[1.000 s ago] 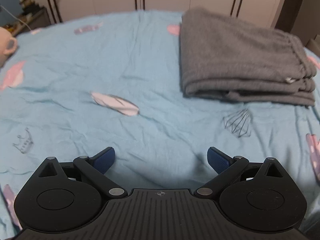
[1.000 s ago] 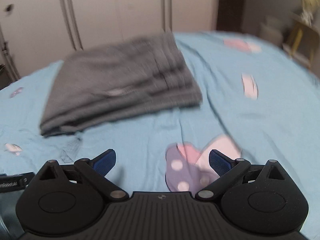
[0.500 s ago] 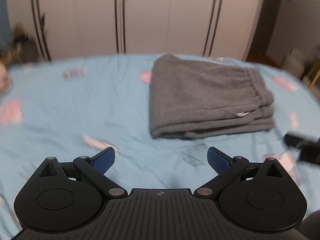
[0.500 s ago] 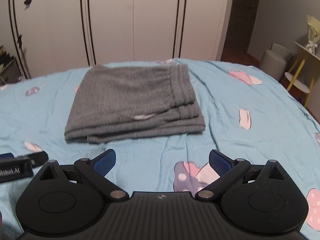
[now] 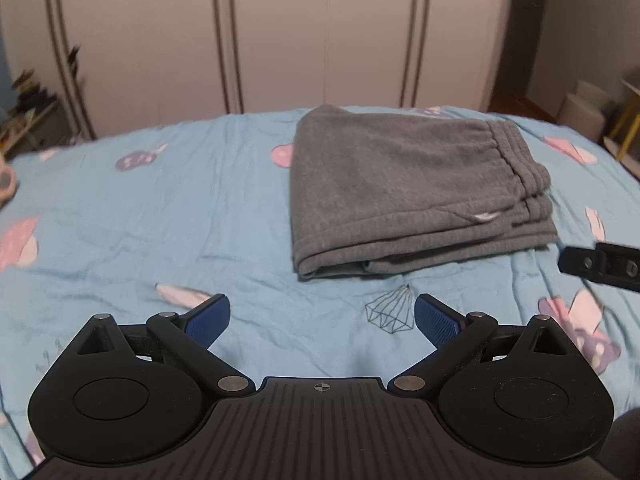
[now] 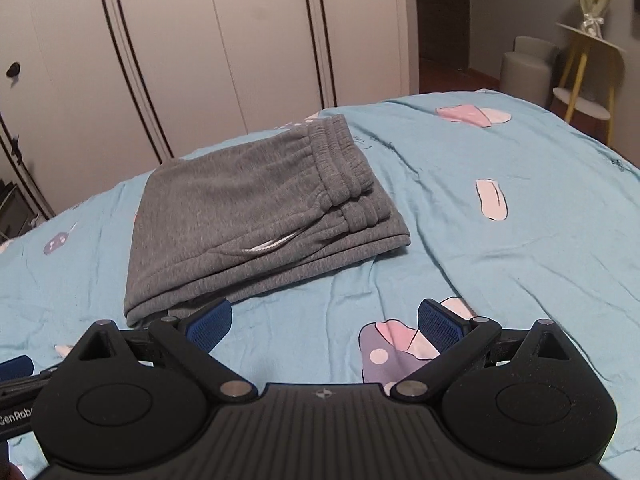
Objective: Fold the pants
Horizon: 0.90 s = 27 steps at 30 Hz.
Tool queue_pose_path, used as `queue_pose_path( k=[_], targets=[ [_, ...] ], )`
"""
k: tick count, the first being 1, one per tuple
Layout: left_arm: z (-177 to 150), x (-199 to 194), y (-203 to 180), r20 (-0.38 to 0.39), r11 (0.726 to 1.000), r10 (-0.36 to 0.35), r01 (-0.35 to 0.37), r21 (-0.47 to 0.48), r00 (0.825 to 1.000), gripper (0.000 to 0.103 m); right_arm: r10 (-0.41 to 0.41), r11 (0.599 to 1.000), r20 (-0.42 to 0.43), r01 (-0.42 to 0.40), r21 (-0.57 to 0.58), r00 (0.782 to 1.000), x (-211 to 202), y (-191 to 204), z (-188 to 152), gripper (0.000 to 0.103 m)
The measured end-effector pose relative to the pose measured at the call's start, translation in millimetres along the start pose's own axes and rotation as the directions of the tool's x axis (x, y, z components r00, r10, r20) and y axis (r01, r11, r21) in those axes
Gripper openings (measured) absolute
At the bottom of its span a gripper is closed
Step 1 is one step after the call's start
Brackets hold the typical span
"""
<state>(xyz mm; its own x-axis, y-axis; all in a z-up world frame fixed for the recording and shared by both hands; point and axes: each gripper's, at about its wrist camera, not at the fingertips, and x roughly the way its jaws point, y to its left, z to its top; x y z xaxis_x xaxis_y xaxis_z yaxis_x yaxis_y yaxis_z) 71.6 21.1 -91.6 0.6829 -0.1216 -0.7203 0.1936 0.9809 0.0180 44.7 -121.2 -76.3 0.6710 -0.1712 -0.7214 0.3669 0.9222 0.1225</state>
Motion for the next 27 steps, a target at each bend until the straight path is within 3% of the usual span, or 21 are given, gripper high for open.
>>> queue_pose_path(
  k=[5,14,27],
  targets=[
    [-8,7,-16,0.012,0.992,0.049,-0.050,0.118,0.999,0.101,-0.025,0.998,0.013,0.026,-0.058,1.000,0,9,-2,0.099],
    [-3,9,2,0.001,0.999,0.046,-0.046,0.010,0.999,0.101,-0.051,0.994,0.023,0.053,-0.096,0.998,0,15,-3,0.099],
    [-2,6,6,0.004,0.998,0.051,-0.051,-0.020,0.999,0.101,-0.051,0.993,0.022,0.053,-0.106,0.998,-2,15,-3,0.099]
  ],
)
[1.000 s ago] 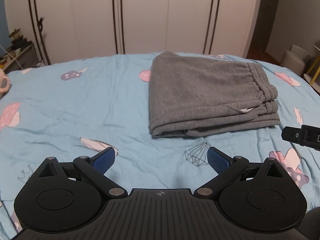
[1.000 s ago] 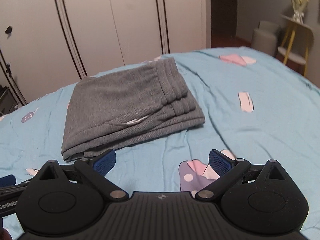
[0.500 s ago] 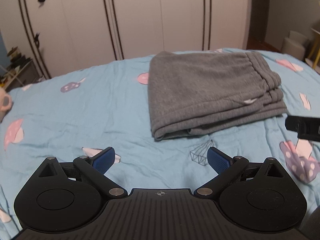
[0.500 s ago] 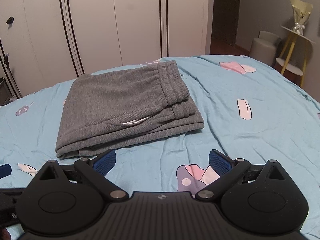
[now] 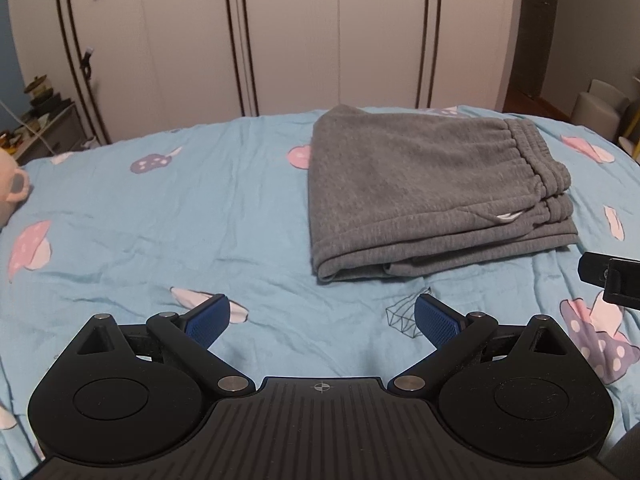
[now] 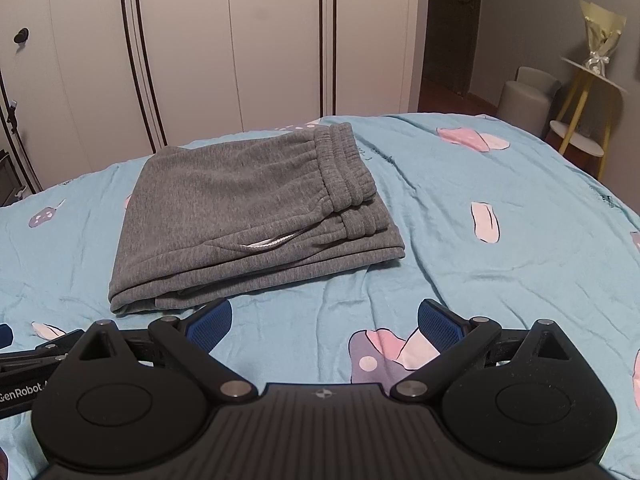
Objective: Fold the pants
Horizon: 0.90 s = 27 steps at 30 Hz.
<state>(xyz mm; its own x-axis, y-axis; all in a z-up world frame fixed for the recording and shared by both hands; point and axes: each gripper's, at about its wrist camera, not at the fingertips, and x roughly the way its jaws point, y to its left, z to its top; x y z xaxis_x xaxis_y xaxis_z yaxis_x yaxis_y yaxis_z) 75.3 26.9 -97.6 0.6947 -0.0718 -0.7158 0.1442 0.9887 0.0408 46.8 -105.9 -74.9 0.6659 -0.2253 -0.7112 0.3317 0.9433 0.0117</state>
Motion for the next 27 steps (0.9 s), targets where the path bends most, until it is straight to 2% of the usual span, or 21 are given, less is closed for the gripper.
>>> queue_pose_path(
  k=[7,17,27],
  targets=[
    [-1.4,-0.6,-3.5,0.004,0.999,-0.016,0.016,0.028,1.000,0.101,0.004,1.000,-0.003,-0.004,0.006,1.000,-0.8,-0.4,-0.1,0.099],
    [-0.7,1.8,2.0,-0.006,1.000,-0.018,0.018,-0.009,1.000,0.101,0.004,1.000,-0.016,-0.003,0.007,1.000,2.3,-0.8,-0.6,0.099],
    [-1.5,5.2,2.3,-0.021,1.000,-0.017,0.017,-0.005,1.000,0.101,0.004,1.000,-0.023,-0.004,0.008,1.000,4.0,-1.1,-0.5,0.099]
  ],
)
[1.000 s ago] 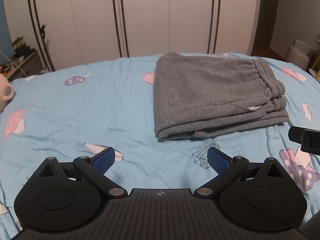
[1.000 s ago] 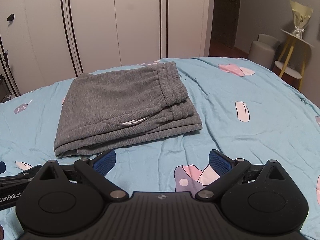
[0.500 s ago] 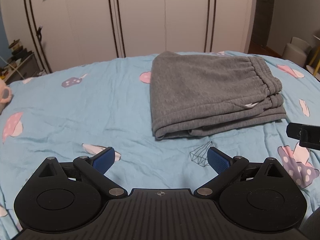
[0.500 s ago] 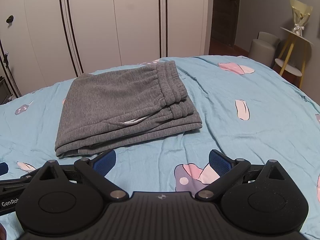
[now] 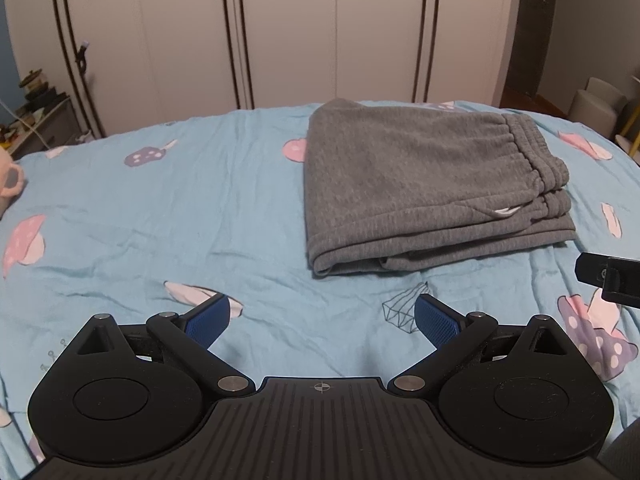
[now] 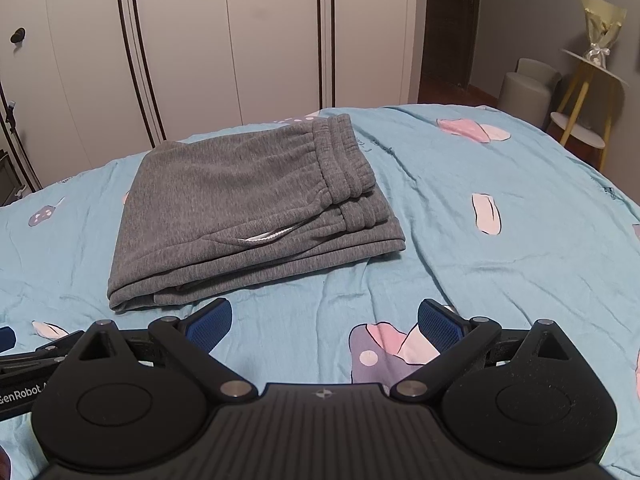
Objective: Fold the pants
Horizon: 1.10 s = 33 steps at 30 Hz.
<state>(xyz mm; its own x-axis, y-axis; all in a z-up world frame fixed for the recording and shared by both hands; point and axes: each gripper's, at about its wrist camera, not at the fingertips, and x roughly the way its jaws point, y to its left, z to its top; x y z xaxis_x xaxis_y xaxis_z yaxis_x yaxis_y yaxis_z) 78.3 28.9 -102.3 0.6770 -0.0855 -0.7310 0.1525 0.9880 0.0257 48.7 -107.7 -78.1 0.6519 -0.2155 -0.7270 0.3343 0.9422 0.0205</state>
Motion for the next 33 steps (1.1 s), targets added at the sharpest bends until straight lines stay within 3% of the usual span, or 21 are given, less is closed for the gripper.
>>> queue_pose_path(
  k=[33],
  targets=[
    [-3.0,3.0,-0.5,-0.018,1.000,0.007,-0.007,0.013,1.000,0.101,0.007,1.000,-0.010,-0.007,0.008,1.000,0.6,-1.7,-2.0,0.099]
  ],
)
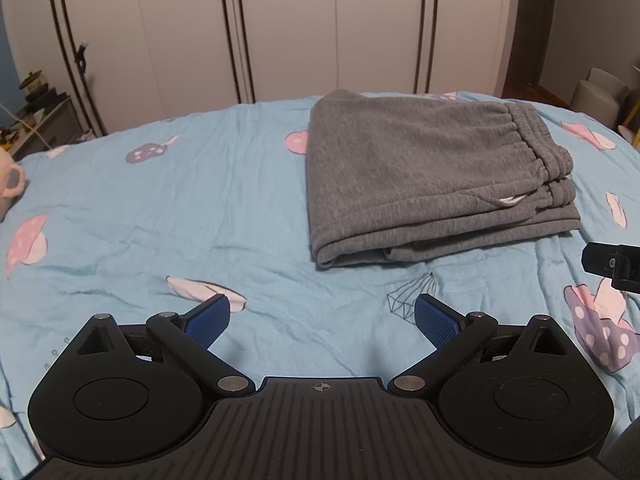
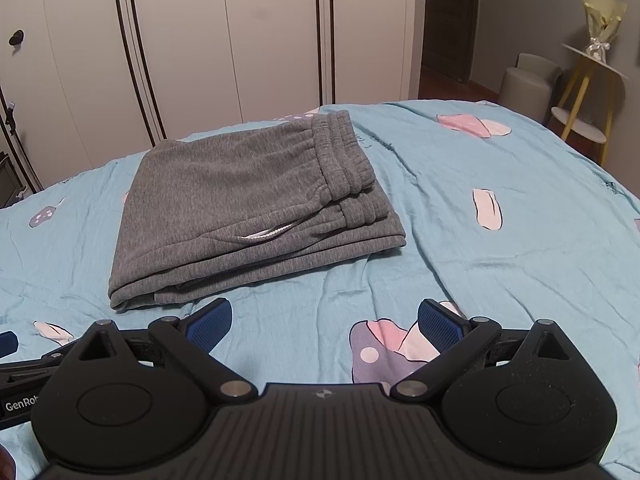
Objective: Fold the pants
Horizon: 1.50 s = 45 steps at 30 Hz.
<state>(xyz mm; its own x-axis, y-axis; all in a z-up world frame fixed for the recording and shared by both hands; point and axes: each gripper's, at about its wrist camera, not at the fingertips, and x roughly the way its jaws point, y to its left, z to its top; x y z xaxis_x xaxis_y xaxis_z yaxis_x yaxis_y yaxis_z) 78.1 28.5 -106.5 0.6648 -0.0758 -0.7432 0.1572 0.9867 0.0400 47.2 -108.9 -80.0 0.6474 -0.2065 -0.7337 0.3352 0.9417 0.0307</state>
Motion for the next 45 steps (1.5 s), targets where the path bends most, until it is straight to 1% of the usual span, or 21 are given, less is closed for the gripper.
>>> queue_pose_path(
  k=[17,45],
  targets=[
    [-2.0,0.5,-1.5,-0.002,1.000,0.000,0.001,0.020,1.000,0.101,0.002,1.000,0.001,-0.002,0.003,1.000,-0.4,-0.4,-0.2,0.099],
    [-2.6,2.0,-2.5,-0.009,1.000,0.006,-0.006,0.027,1.000,0.101,0.002,1.000,-0.001,-0.002,0.005,1.000,-0.2,-0.5,-0.4,0.099]
  ],
)
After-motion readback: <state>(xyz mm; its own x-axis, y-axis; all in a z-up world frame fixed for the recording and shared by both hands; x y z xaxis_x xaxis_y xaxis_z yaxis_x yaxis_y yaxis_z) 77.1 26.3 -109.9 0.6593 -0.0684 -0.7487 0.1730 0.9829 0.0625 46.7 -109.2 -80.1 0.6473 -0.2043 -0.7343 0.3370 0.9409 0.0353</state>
